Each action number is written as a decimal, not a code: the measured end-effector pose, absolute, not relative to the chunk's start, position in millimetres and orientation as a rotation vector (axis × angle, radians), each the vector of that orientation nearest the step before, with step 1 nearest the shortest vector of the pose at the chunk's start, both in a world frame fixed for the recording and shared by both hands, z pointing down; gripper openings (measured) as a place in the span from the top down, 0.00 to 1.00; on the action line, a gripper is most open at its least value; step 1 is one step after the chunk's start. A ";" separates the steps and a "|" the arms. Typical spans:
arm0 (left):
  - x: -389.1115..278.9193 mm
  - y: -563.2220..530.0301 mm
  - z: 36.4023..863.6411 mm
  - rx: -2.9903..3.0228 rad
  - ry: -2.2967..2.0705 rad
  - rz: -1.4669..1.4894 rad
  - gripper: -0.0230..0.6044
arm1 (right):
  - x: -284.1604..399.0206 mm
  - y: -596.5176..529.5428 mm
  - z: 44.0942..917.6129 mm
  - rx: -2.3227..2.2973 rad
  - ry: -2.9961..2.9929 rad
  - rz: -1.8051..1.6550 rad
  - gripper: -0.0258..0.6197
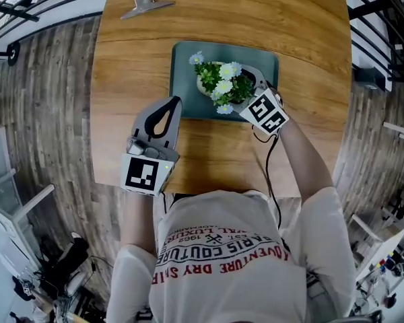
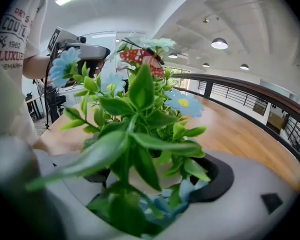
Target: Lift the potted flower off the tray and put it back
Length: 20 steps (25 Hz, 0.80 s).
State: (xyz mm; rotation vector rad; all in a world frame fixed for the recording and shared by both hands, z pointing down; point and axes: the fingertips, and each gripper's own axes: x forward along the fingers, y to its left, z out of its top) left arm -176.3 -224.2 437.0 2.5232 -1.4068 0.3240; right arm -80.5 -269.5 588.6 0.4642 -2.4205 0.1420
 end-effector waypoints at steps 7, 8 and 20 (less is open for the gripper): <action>-187.4 -225.0 451.8 2.490 -1.405 0.339 0.94 | -86.9 -271.8 596.6 0.382 -2.446 0.146 0.25; -188.1 -224.7 452.5 2.490 -1.404 0.343 0.94 | -87.1 -271.9 595.7 0.368 -2.454 0.139 0.25; -177.3 -219.7 458.1 2.548 -1.339 0.406 0.94 | -71.8 -277.2 591.1 0.522 -2.431 0.203 0.25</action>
